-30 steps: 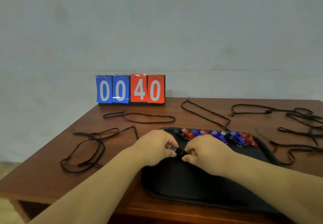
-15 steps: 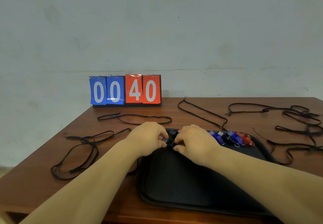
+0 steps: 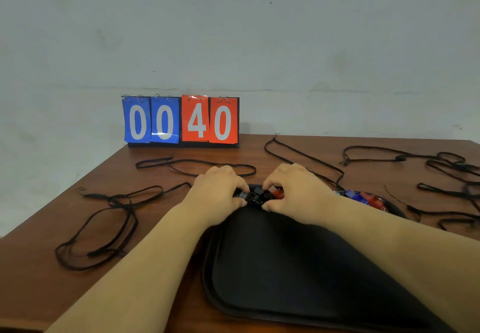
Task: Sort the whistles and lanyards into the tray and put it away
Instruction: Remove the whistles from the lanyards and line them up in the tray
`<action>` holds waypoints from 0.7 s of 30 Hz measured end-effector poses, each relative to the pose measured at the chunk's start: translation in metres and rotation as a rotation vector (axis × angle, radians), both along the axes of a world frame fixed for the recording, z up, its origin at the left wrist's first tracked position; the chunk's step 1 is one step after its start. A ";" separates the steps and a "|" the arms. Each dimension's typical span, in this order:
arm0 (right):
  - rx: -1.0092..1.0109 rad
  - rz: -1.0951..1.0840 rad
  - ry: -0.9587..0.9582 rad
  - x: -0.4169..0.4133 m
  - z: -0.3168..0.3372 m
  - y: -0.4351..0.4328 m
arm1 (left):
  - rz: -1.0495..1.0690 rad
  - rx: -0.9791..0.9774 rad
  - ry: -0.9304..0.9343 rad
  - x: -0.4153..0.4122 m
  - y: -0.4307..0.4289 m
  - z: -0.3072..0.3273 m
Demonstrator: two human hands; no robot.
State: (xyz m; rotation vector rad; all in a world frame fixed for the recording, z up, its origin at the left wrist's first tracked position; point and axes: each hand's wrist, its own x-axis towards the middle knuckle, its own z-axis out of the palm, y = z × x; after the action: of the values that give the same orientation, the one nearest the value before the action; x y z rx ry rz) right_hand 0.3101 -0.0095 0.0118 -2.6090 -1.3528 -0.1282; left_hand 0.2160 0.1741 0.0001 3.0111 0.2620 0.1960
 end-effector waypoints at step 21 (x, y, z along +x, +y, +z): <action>0.029 0.014 0.014 0.013 -0.012 0.000 | 0.090 -0.174 -0.122 0.005 0.006 -0.015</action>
State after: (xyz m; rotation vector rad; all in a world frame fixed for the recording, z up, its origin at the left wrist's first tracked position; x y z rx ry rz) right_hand 0.3230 -0.0094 0.0003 -2.5712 -1.3542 -0.1262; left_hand 0.2213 0.1803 -0.0148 2.8048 0.3813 0.3446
